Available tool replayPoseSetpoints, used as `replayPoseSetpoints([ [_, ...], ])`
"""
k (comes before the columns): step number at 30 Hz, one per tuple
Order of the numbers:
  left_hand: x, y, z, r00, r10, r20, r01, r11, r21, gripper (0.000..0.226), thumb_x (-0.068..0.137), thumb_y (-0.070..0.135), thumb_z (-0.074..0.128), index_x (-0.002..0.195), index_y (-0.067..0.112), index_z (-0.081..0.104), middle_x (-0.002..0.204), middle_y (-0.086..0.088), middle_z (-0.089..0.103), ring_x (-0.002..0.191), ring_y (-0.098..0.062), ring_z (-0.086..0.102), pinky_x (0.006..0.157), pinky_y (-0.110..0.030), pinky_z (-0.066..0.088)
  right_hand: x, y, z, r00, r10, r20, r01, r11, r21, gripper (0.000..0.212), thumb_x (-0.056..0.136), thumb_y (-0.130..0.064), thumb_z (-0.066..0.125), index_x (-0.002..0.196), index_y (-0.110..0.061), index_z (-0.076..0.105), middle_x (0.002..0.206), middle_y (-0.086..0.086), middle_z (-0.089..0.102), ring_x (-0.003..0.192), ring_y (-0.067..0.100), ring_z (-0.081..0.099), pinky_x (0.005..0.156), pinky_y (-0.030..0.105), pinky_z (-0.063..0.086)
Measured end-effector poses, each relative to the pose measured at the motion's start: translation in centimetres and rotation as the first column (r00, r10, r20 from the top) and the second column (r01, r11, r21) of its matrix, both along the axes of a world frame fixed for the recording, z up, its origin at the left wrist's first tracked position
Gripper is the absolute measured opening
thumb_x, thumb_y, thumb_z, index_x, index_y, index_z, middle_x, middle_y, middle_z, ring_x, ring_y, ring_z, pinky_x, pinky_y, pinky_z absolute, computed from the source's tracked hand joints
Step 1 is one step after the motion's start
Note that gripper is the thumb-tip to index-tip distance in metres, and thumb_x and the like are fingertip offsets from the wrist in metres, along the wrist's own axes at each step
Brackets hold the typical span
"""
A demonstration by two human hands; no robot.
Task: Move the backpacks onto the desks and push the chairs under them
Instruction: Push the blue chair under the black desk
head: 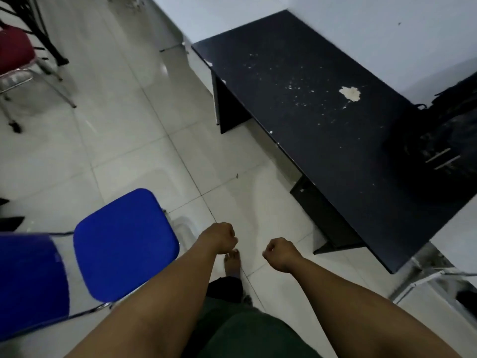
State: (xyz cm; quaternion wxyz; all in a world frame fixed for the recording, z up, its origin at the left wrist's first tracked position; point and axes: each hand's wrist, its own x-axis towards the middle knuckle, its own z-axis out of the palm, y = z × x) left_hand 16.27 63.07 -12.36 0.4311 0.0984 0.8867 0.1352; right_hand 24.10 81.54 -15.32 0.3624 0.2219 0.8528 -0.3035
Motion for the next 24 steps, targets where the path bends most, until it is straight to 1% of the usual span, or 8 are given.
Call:
replayPoseSetpoints([
  [1,0.9,-0.8,0.2,1.0,0.013,-0.008,-0.013,1.0,-0.005,0.035,0.097,0.031,0.051,0.119,0.007,0.064,0.118,-0.007,0.063,0.111,-0.025,0.06,0.09,-0.033,0.049,0.6,-0.6,0.3,1.0,0.014,-0.001,-0.014,1.0,0.0,0.029,0.092,-0.032,0.061,0.106,-0.008,0.068,0.113,0.008,0.068,0.104,0.024,0.062,0.08,0.025,0.047],
  [5,4.1,-3.6,0.8,0.998,0.065,0.005,-0.065,0.998,-0.015,0.038,0.097,0.033,0.052,0.128,0.011,0.059,0.129,-0.008,0.059,0.11,-0.024,0.06,0.08,-0.031,0.051,2.7,-2.8,0.9,0.999,0.053,0.004,-0.053,0.999,-0.002,0.026,0.092,-0.031,0.06,0.102,-0.009,0.068,0.108,0.007,0.068,0.1,0.022,0.063,0.078,0.025,0.047],
  [8,6.0,-5.7,0.9,0.995,0.102,0.003,-0.102,0.995,-0.008,0.042,0.098,0.036,0.051,0.132,0.013,0.056,0.136,-0.008,0.054,0.116,-0.024,0.057,0.094,-0.032,0.049,3.9,-4.4,1.4,0.994,0.108,0.016,-0.109,0.994,0.009,0.026,0.092,-0.029,0.059,0.103,-0.008,0.068,0.107,0.008,0.069,0.098,0.022,0.063,0.079,0.026,0.049],
  [10,6.7,-6.9,1.2,0.993,0.12,0.002,-0.12,0.993,-0.007,0.044,0.098,0.037,0.051,0.134,0.013,0.055,0.139,-0.007,0.053,0.119,-0.023,0.055,0.099,-0.033,0.047,4.3,-5.3,1.7,0.991,0.135,0.012,-0.136,0.99,0.023,0.026,0.092,-0.029,0.058,0.103,-0.007,0.068,0.106,0.008,0.069,0.099,0.022,0.063,0.08,0.028,0.051],
  [12,7.2,-8.3,1.4,0.992,0.13,0.002,-0.129,0.992,-0.011,0.044,0.099,0.038,0.05,0.136,0.013,0.054,0.14,-0.007,0.053,0.121,-0.023,0.055,0.1,-0.032,0.047,4.4,-6.3,2.1,0.987,0.159,0.0,-0.159,0.987,0.037,0.027,0.093,-0.028,0.057,0.104,-0.006,0.068,0.107,0.008,0.068,0.099,0.023,0.063,0.083,0.03,0.053],
  [16,7.5,-11.0,1.9,0.987,0.163,-0.002,-0.163,0.987,0.007,0.043,0.099,0.037,0.051,0.134,0.013,0.055,0.134,-0.007,0.057,0.115,-0.023,0.059,0.098,-0.033,0.049,4.4,-8.5,2.5,0.983,0.184,-0.015,-0.183,0.981,0.06,0.026,0.094,-0.027,0.057,0.102,-0.004,0.067,0.105,0.009,0.069,0.097,0.023,0.064,0.082,0.031,0.052],
  [20,7.3,-13.9,2.3,0.987,0.158,-0.025,-0.158,0.987,0.008,0.042,0.099,0.037,0.05,0.134,0.014,0.055,0.134,-0.006,0.056,0.117,-0.022,0.056,0.097,-0.031,0.048,4.2,-11.8,2.9,0.985,0.168,-0.025,-0.166,0.983,0.072,0.025,0.092,-0.026,0.058,0.102,-0.005,0.067,0.105,0.009,0.069,0.097,0.023,0.064,0.082,0.032,0.053],
  [24,7.2,-18.4,2.4,0.991,0.126,-0.036,-0.125,0.992,0.033,0.04,0.099,0.037,0.052,0.132,0.015,0.056,0.131,-0.006,0.059,0.115,-0.021,0.056,0.096,-0.031,0.048,4.6,-17.3,2.9,0.99,0.133,-0.038,-0.13,0.989,0.071,0.025,0.093,-0.027,0.057,0.103,-0.006,0.066,0.107,0.009,0.068,0.098,0.023,0.063,0.084,0.031,0.053],
])
